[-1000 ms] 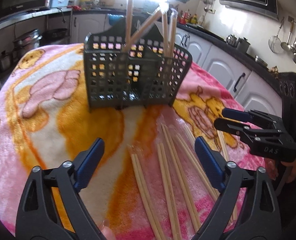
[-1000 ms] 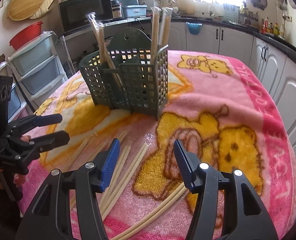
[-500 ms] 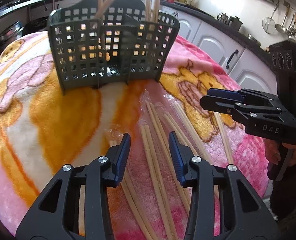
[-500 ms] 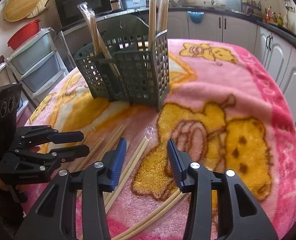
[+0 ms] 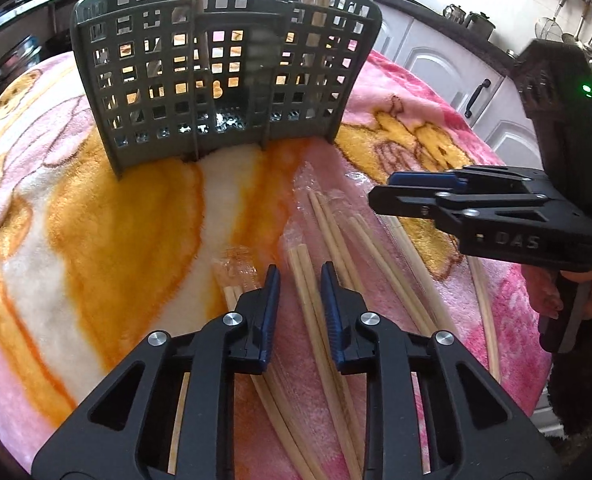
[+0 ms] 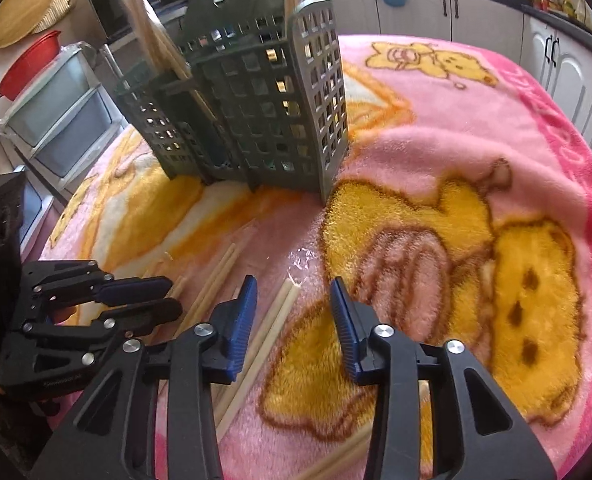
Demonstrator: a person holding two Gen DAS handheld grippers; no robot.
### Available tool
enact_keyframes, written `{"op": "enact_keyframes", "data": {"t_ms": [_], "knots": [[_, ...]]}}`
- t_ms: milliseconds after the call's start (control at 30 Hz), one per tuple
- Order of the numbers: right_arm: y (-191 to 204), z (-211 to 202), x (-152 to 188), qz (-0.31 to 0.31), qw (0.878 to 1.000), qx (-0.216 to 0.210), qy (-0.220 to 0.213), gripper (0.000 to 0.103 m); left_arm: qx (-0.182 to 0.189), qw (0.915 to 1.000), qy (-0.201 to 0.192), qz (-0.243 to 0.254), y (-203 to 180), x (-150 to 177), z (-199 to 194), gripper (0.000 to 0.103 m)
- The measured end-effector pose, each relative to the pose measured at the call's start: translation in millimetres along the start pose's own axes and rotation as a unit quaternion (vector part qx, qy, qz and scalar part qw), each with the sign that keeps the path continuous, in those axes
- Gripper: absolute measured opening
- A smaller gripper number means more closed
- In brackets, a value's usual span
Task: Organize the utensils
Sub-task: 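Move the left gripper down to the next wrapped chopstick pair, then close the left gripper on the wrapped chopstick pair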
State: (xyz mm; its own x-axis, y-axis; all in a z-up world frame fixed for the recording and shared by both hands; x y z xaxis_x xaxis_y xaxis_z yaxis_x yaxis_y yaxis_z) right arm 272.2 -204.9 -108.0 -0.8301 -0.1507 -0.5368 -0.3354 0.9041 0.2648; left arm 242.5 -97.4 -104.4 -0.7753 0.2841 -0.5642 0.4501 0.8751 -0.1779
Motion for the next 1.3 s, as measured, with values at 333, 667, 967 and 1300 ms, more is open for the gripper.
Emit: {"op": "enact_keyframes", "data": {"t_ms": [333, 667, 967, 1300], "knots": [[-7.7, 12.6, -9.1, -0.004, 1.0, 0.028, 0.012, 0.021, -0.011, 0.9999, 0.005, 0.009, 0.4, -12.4, 10.2, 0.017], [-8.3, -4.8, -16.6, 0.003, 1.0, 0.01, -0.023, 0.01, 0.001, 1.0, 0.0, 0.008, 7.2, -23.9, 16.8, 0.009], [17.3, -48.9, -32.6, -0.032, 0.995, -0.003, -0.092, 0.009, 0.006, 0.9981, -0.056, -0.024, 27.3, -38.6, -19.7, 0.007], [59.6, -100.8, -51.0, -0.081, 0.983, -0.017, -0.163, 0.008, 0.002, 0.9891, -0.141, -0.043, 41.7, -54.0, -88.5, 0.007]]}}
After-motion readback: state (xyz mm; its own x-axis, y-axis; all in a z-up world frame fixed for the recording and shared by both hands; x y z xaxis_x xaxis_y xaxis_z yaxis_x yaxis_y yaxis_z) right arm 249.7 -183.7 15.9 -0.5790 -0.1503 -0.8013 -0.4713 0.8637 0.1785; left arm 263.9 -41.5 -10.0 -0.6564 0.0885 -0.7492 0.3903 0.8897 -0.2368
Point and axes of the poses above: each gripper's, at about its wrist camera, not at the fingertips, and z roughly the way its jaws point, y to its left, x to its underside, the point moved 8 cm from there along z, roughly the way its jaws point, and after that the axes turned 2 degrees about -x, right-handed, at the moved point
